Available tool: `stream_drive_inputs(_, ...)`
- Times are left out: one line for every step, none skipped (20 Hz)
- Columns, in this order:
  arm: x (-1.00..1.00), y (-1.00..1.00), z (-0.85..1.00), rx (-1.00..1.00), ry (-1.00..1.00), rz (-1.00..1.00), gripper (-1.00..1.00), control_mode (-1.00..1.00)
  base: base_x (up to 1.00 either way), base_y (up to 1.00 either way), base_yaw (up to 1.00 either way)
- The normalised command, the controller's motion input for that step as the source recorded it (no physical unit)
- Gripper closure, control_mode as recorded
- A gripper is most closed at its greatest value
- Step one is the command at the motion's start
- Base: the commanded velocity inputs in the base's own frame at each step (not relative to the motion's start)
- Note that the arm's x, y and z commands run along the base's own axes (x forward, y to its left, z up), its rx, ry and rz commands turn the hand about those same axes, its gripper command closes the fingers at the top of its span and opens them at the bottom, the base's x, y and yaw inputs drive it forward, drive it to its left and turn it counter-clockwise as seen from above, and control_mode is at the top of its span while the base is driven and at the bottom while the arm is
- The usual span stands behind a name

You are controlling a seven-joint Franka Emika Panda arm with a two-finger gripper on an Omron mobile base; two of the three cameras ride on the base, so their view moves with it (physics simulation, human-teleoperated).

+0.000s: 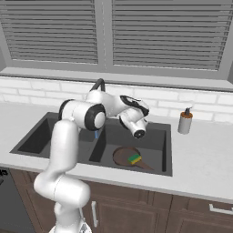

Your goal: Pick the pan and sponge and place them into the sink. Then turn on the water.

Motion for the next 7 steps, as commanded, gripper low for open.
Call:
stream_drive_inputs(-1.0, -0.88, 0.74, 0.28, -0.13, 0.0, 1.0, -1.0, 0.0, 0.0, 0.0)
stream_drive_inputs(-1.0, -0.85, 0.79, 0.28, -0.16, 0.0, 1.0, -1.0, 0.0, 0.0, 0.0)
stream_drive_inputs(-1.0, -0.78, 0.81, 0.27, -0.19, 0.0, 1.0, -1.0, 0.0, 0.0, 0.0)
stream_drive_inputs(-1.0, -0.6, 0.99, 0.23, -0.21, 0.0, 1.0, -1.0, 0.0, 0.0, 0.0)
stream_drive_inputs(-1.0, -0.46, 1.0, 0.21, -0.25, 0.0, 1.0, -1.0, 0.0, 0.0, 0.0)
stream_drive_inputs(-1.0, -0.26, 1.0, 0.19, -0.23, 0.0, 1.0, -1.0, 0.0, 0.0, 0.0)
stream_drive_inputs(-1.0, -0.12, 1.0, 0.17, -0.25, 0.01, 1.0, -1.0, 0.0, 0.0, 0.0)
